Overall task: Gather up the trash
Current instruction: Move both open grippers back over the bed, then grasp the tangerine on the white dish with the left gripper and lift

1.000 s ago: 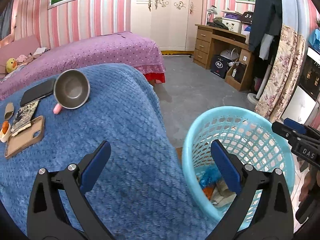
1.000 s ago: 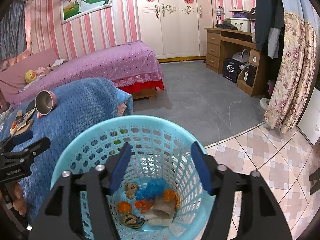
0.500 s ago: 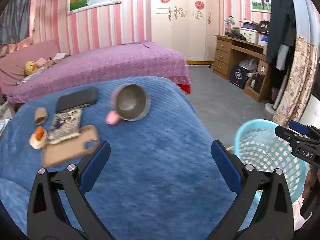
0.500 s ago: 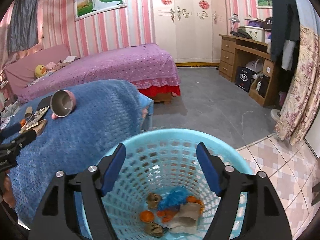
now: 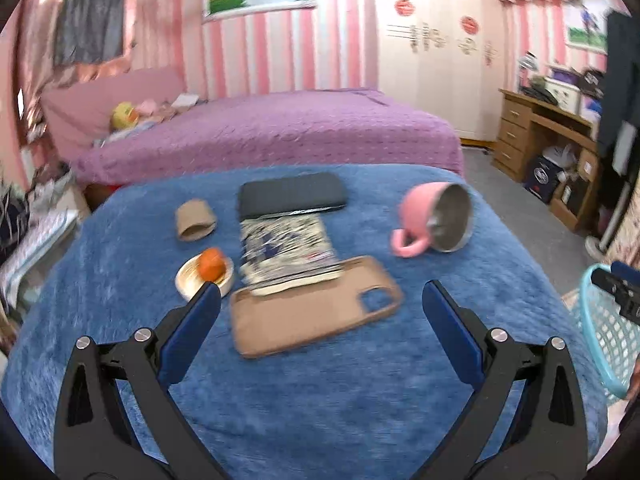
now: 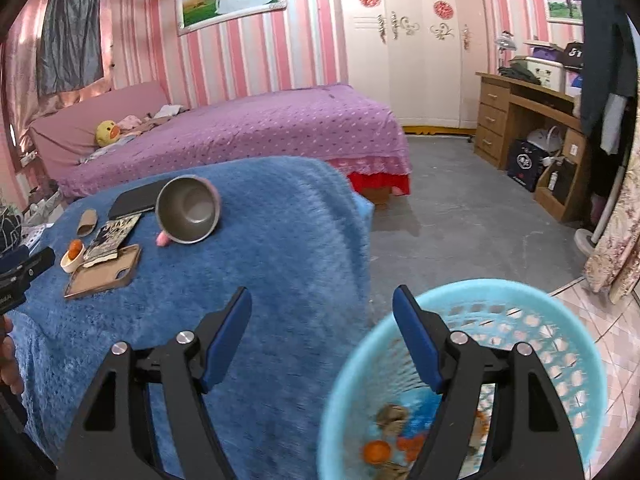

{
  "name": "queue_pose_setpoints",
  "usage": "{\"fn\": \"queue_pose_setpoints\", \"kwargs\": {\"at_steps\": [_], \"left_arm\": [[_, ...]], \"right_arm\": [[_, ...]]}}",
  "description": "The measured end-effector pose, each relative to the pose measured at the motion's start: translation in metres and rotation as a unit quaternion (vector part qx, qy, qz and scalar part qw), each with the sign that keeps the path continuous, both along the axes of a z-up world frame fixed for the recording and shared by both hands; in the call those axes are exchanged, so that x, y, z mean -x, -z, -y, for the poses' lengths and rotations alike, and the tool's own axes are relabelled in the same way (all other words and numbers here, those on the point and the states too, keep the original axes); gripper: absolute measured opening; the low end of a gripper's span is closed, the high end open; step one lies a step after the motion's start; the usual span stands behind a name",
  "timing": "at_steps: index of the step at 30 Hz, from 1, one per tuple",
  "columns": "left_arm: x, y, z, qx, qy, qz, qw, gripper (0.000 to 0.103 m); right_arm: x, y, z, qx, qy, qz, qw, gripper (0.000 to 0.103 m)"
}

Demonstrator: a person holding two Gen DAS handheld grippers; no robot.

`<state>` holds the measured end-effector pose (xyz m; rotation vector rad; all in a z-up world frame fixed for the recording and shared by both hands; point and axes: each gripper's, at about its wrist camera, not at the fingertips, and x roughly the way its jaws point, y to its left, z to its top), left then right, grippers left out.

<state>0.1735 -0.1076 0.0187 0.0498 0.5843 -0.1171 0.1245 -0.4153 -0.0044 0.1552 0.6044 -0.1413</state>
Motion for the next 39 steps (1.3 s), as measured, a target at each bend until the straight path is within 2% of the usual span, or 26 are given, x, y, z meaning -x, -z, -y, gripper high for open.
{"fn": "queue_pose_setpoints", "kwargs": {"at_steps": [5,13,20,22,27,30,34,39], "left_arm": [[-0.021,0.012,-0.04,0.012,-0.036,-0.018,0.9991,0.097],[-0.043,0.025,-0.089,0.015,-0.064,-0.043,0.9969,0.097],[-0.06,0.021,-0.119,0.031,-0.08,-0.047,0.9952,0.097],[-0.063,0.02,-0.122,0.033,-0.075,-0.043,0.9958,0.097],[-0.068,0.025,-0.111,-0.002,-0.057,-0.035,0.9978,0.096],[-0.072,0.029,-0.104,-0.013,-0.046,-0.039,0.9981,0.088],[-0.084,0.034,-0.102,0.003,-0.031,-0.055,0.998,0.076],[-0.107,0.041,-0.095,0.003,-0.027,-0.067,0.9974,0.075]], "right_arm": [[-0.018,0.008,-0.033,0.015,-0.019,-0.019,1.0,0.072],[-0.035,0.012,-0.079,0.051,-0.05,-0.033,0.997,0.072],[-0.057,0.005,-0.109,0.041,-0.073,-0.032,0.996,0.072],[-0.066,0.005,-0.12,0.034,-0.086,-0.036,0.995,0.072],[-0.084,0.005,-0.141,0.063,-0.106,-0.04,0.992,0.072],[-0.085,0.013,-0.141,0.049,-0.106,-0.04,0.992,0.072],[-0.084,0.025,-0.134,0.039,-0.103,-0.052,0.993,0.072],[-0.085,0.024,-0.124,0.028,-0.095,-0.047,0.994,0.072]]}}
